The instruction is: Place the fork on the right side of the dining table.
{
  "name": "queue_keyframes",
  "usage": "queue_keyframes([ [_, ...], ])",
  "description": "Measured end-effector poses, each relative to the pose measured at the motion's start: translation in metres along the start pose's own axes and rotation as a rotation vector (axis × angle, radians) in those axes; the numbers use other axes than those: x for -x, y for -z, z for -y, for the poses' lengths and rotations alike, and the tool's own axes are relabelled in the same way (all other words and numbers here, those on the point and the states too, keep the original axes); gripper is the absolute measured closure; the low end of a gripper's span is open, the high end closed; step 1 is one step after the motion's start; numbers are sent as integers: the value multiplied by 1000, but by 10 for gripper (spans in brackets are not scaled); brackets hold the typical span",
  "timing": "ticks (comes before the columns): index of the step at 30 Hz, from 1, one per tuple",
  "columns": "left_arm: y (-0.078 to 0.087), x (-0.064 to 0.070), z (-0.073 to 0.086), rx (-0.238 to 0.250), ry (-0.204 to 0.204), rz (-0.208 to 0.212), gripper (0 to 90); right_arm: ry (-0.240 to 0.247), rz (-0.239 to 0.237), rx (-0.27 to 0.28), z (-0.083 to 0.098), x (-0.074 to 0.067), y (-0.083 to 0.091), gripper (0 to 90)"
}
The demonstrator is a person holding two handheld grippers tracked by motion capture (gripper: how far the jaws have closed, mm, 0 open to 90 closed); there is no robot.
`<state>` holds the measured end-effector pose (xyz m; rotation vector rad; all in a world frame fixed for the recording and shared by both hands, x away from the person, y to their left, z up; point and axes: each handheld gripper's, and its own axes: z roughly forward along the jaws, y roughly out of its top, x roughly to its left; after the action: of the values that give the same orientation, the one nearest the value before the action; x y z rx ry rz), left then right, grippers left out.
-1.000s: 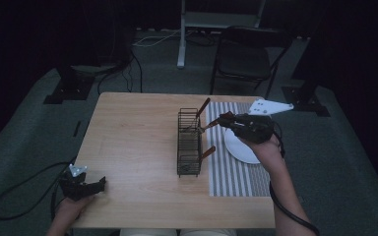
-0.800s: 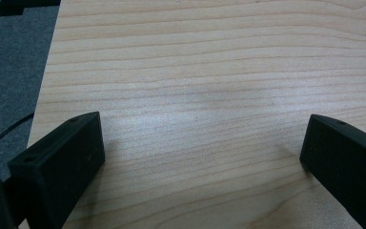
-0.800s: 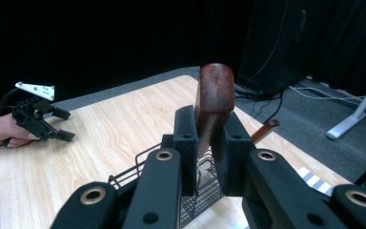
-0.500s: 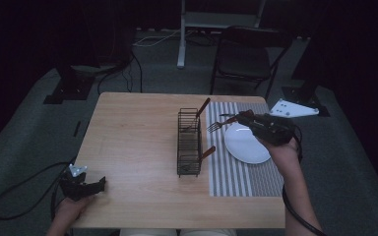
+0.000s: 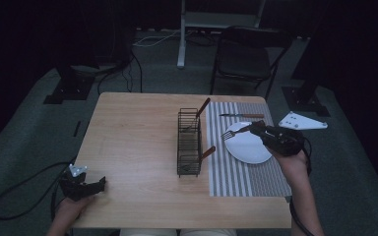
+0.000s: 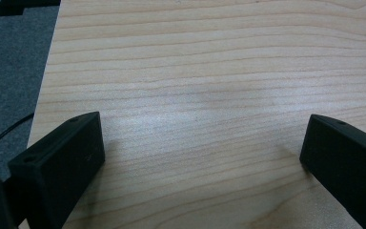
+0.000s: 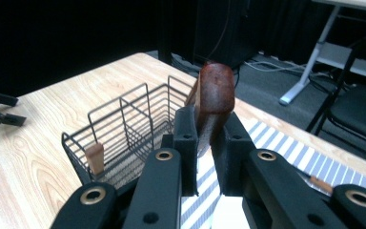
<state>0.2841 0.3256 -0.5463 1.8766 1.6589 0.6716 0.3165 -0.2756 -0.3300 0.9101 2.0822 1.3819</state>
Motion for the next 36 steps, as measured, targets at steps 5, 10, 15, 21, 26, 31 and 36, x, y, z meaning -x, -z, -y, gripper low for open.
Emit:
queue_keyframes([
  [5,0,0,0,2,1,0,15,-17,10,-20,18,-5,1,811],
  [10,0,0,0,1,1,0,15,-26,26,-53,37,-10,1,812],
  [15,0,0,0,1,1,0,15,-55,37,-66,55,-15,4,811],
  [21,0,0,0,1,1,0,15,-101,55,-66,74,-25,9,811],
  [26,0,0,0,1,0,0,14,-163,90,-52,89,-36,12,812],
  [31,0,0,0,1,2,1,14,-185,133,-55,101,-46,14,812],
  [36,0,1,0,1,6,-3,15,-224,144,-54,111,-51,17,811],
])
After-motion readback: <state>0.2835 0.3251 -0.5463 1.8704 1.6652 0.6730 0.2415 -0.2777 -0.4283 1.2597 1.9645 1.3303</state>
